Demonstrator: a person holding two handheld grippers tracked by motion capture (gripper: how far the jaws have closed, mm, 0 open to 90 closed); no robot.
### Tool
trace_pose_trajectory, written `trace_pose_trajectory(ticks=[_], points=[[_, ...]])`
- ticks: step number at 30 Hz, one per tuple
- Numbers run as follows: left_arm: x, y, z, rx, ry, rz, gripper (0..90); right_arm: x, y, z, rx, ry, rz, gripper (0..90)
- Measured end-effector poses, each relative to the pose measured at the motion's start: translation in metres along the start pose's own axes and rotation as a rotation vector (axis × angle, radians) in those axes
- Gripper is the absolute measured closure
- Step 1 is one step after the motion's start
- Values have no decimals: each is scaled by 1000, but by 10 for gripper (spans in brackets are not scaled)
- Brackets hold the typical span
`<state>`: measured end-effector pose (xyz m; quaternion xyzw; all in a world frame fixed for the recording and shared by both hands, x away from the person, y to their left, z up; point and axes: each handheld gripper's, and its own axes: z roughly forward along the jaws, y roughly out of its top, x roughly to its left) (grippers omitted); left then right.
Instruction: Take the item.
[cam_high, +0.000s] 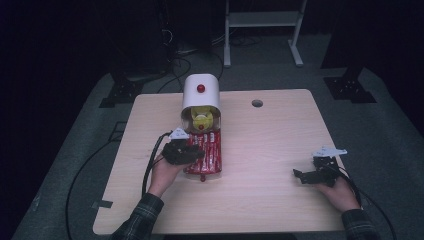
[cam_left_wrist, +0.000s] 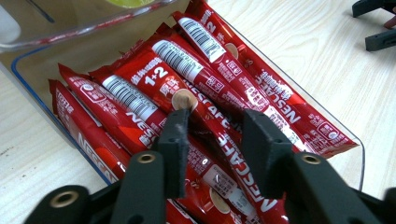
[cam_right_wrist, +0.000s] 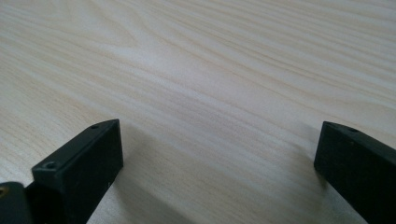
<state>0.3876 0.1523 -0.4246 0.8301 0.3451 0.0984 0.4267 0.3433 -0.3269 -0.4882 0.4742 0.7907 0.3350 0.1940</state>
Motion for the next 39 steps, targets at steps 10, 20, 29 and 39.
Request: trace_pose_trajectory(ticks=[10,20,29,39], points=[[0,0,0,12,-16,-13,789,0,0,0,1,0,0,4],[0,0,-2,6,-25,-29,842,0,0,0,1,0,-1,4],[-2,2,-9,-28,-54,-20,855,0,0,0,1,0,0,4],[-9,8,-17,-31,-71,0,861,0,0,0,1,0,0,4]])
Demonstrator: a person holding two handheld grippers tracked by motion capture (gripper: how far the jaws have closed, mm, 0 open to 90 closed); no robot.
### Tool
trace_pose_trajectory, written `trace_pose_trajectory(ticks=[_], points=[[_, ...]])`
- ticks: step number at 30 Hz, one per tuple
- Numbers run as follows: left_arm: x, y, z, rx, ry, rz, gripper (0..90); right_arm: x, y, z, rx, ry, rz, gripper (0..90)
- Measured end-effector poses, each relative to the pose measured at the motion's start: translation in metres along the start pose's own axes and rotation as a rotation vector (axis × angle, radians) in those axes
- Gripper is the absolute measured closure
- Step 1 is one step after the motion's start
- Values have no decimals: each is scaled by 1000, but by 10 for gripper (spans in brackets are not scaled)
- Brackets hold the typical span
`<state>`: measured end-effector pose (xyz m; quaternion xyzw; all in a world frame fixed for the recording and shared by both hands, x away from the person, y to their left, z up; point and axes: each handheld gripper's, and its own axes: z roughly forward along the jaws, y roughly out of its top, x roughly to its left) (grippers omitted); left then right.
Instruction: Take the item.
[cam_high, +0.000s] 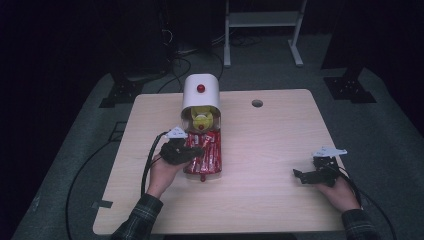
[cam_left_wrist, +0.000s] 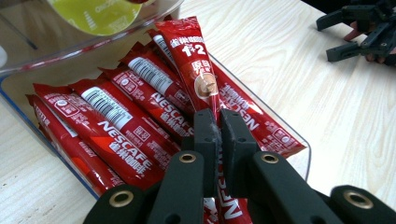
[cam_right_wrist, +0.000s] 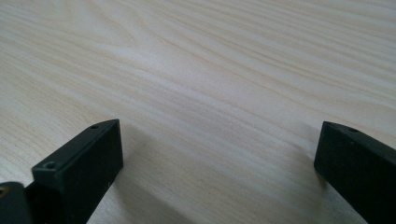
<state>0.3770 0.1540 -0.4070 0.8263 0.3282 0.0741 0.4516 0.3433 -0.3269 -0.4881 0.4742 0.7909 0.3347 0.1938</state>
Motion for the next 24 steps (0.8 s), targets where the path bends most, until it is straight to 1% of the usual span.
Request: trace_pose_trajectory(ticks=[11,12,24], points=[[1,2,-14,-16,-5,-5,863,0,0,0,0,0,0,4],[1,2,-15,-24,-7,-10,864,0,0,0,0,0,0,4],[3,1,-25,-19,-3,-16,865,0,0,0,-1,0,0,4]])
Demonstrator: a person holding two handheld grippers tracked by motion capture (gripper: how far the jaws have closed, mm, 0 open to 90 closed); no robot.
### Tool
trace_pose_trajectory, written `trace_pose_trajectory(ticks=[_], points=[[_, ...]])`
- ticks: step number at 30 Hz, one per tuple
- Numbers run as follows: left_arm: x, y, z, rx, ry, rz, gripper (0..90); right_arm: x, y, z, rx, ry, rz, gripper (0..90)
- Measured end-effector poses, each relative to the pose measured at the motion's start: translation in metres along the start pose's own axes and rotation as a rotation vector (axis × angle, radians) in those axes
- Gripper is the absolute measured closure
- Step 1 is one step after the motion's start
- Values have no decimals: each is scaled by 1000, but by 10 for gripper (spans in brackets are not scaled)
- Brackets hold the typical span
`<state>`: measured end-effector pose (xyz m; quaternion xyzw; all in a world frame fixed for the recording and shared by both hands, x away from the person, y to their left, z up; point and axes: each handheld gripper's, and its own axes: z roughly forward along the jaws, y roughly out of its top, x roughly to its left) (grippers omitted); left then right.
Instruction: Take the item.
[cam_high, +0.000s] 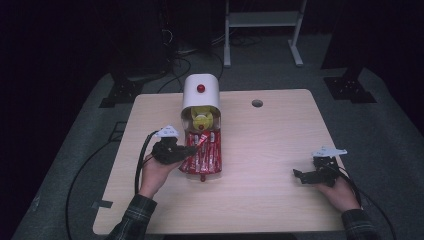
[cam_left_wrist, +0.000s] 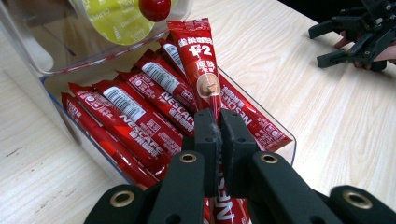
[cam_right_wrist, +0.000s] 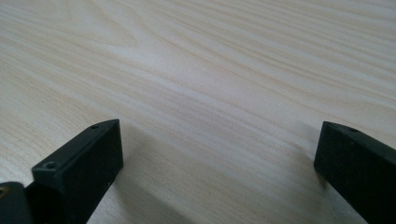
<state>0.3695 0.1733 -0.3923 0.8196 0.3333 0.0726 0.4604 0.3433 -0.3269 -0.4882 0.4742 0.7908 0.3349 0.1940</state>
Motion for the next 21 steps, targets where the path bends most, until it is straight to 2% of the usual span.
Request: trace_pose_trajectory(ticks=[21], points=[[10,-8,-18,-10,30,-28,866,0,0,0,0,0,0,4]])
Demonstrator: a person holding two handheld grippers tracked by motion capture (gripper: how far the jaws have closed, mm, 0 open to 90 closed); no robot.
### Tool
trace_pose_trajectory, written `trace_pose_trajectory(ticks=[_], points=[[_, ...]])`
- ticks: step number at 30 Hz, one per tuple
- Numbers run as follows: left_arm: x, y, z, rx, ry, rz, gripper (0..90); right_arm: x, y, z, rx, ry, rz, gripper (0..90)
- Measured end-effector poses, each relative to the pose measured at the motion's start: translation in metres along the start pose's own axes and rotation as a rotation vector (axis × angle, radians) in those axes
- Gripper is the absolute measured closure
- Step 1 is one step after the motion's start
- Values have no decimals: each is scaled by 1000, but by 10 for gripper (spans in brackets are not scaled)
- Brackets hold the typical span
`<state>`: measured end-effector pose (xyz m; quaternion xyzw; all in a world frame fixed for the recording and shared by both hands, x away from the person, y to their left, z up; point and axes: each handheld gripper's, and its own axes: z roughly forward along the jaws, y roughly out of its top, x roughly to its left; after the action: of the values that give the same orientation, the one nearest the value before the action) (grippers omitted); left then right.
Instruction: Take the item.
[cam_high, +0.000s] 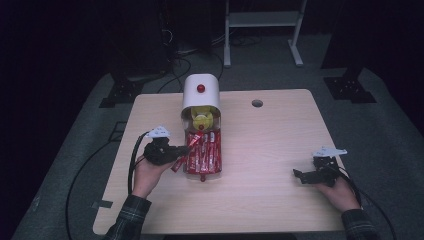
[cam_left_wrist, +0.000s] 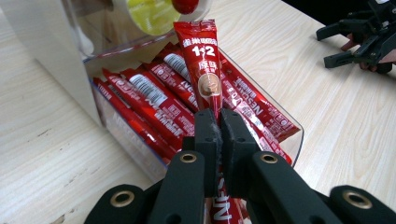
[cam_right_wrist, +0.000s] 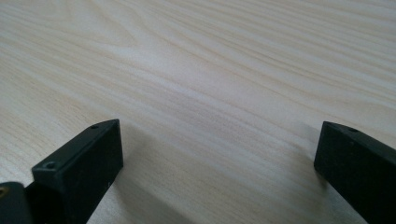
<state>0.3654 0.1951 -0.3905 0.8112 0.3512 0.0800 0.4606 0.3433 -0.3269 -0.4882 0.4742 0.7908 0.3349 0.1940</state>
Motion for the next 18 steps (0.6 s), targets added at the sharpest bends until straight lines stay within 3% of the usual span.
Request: trace_pose_trajectory(ticks=[18], points=[[15,-6,-19,-29,38,-34,866,0,0,0,0,0,0,4]])
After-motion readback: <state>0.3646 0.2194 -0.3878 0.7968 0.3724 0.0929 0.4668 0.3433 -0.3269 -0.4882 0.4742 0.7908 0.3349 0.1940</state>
